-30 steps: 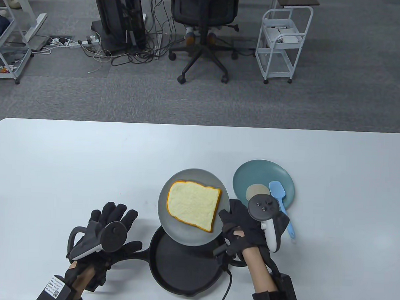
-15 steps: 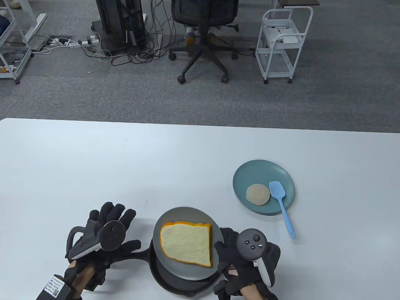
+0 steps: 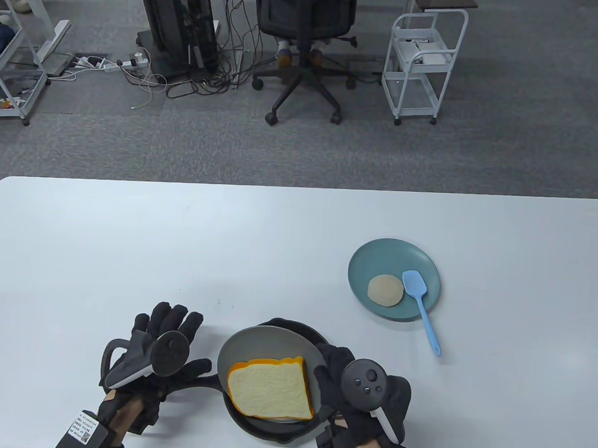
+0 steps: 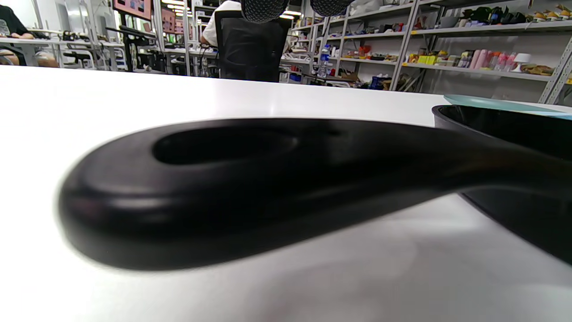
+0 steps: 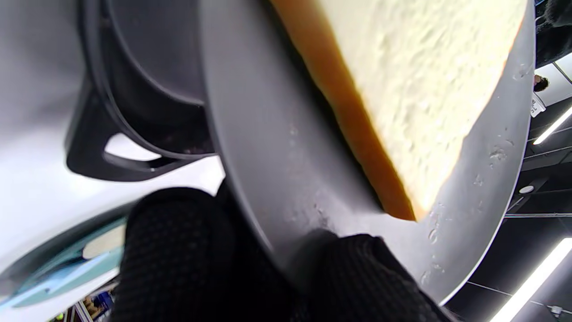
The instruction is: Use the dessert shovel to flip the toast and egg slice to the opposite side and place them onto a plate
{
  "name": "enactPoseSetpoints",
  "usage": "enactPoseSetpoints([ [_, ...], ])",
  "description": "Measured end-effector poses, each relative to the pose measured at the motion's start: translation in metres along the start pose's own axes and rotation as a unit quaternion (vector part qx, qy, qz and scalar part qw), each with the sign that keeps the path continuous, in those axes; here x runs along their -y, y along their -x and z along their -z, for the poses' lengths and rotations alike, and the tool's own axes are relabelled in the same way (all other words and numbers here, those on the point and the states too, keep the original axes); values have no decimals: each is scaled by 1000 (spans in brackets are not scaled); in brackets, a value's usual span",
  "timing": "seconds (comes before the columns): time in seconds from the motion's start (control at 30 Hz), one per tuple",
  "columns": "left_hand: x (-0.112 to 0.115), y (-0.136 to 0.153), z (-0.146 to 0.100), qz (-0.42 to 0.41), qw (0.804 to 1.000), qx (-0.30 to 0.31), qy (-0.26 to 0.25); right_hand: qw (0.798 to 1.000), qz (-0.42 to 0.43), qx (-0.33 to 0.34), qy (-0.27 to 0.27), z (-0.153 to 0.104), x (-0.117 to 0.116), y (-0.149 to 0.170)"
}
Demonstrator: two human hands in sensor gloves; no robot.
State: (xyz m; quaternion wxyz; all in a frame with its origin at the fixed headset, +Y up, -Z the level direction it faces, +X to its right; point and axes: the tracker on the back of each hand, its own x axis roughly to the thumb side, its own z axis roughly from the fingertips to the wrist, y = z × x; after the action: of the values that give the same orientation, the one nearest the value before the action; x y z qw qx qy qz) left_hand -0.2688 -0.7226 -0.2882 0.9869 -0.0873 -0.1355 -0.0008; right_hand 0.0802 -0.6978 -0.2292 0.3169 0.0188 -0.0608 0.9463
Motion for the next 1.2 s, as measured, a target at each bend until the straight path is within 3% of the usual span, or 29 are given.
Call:
enactPoseSetpoints([
  [0.2,1,-2,1,3,1000,3,4,999,-24,21,39,-3,5,-8],
  [0.6,1,-4,2,4,1000,3,11,994,-10,-6,108,8,25,5],
  [0.93,4,-8,2,11,1000,8,14,981,17,-92,171,13,54,40],
  [1.2,5,-10,2,11,1000,12,20,969,70,-152,184,15,66,70],
])
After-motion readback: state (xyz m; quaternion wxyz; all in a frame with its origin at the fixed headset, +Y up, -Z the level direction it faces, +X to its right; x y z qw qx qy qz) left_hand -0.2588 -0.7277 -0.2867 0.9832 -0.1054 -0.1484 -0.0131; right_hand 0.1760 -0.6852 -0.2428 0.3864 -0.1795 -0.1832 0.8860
